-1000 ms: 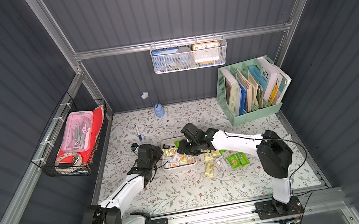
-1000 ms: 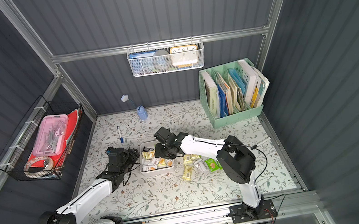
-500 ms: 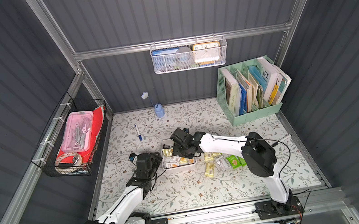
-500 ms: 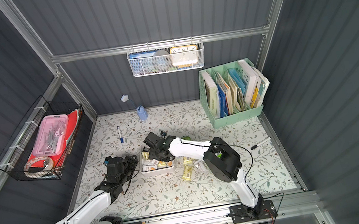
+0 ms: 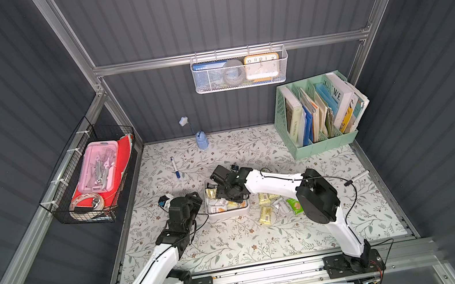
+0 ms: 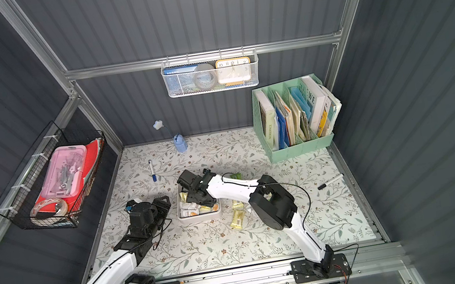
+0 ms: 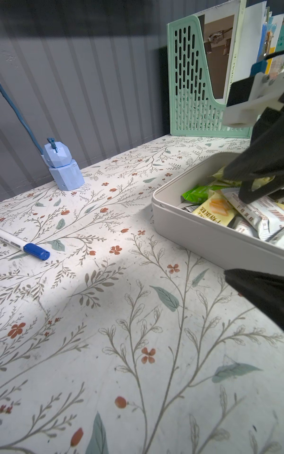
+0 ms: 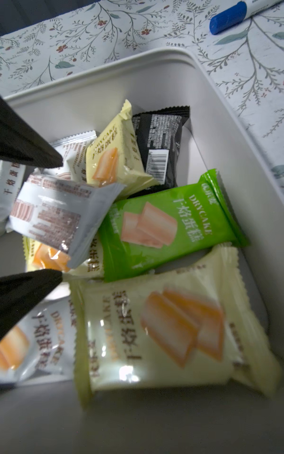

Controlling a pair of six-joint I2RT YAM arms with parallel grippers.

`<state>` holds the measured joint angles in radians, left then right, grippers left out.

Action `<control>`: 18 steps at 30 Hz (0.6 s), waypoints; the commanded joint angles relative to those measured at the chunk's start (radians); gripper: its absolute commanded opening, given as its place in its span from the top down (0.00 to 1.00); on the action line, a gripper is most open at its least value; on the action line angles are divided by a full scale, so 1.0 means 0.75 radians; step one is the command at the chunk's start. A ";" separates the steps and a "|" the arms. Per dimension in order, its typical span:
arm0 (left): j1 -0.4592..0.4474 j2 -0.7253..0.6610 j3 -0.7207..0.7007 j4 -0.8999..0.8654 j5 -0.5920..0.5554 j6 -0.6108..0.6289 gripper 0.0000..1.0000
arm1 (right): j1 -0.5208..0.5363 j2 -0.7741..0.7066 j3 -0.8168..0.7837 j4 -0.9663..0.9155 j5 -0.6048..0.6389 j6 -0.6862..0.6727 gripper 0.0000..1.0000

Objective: Take the cookies out of the storage box
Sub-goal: Pick up the cookie from the storage box.

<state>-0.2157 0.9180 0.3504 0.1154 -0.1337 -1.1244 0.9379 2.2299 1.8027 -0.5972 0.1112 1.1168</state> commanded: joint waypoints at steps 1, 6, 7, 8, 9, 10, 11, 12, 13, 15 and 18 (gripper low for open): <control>0.007 -0.020 -0.013 -0.044 -0.019 0.018 0.38 | 0.007 0.052 0.055 -0.059 0.032 0.016 0.29; 0.007 -0.023 -0.008 -0.050 -0.014 0.031 0.38 | 0.013 0.109 0.136 -0.131 0.041 0.010 0.31; 0.008 -0.028 -0.008 -0.052 -0.018 0.031 0.38 | 0.016 0.116 0.146 -0.152 0.057 0.012 0.32; 0.007 -0.029 -0.010 -0.052 -0.019 0.029 0.38 | 0.021 0.121 0.155 -0.164 0.069 0.014 0.33; 0.007 -0.031 -0.011 -0.052 -0.021 0.029 0.38 | 0.023 0.125 0.164 -0.181 0.082 0.016 0.34; 0.007 -0.032 -0.011 -0.054 -0.022 0.029 0.38 | 0.024 0.133 0.174 -0.192 0.090 0.014 0.35; 0.007 -0.032 -0.013 -0.054 -0.021 0.029 0.38 | 0.026 0.140 0.182 -0.201 0.098 0.013 0.36; 0.007 -0.032 -0.013 -0.056 -0.021 0.029 0.37 | 0.025 0.146 0.189 -0.206 0.099 0.012 0.38; 0.007 -0.030 -0.013 -0.057 -0.021 0.029 0.37 | 0.026 0.152 0.195 -0.214 0.097 0.007 0.39; 0.006 -0.032 -0.013 -0.059 -0.020 0.029 0.37 | 0.028 0.160 0.202 -0.220 0.099 0.000 0.40; 0.007 -0.039 -0.013 -0.067 -0.022 0.027 0.37 | 0.030 0.167 0.204 -0.220 0.105 -0.004 0.41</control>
<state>-0.2157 0.9039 0.3504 0.0906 -0.1352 -1.1210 0.9539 2.3310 1.9430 -0.7082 0.1627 1.1175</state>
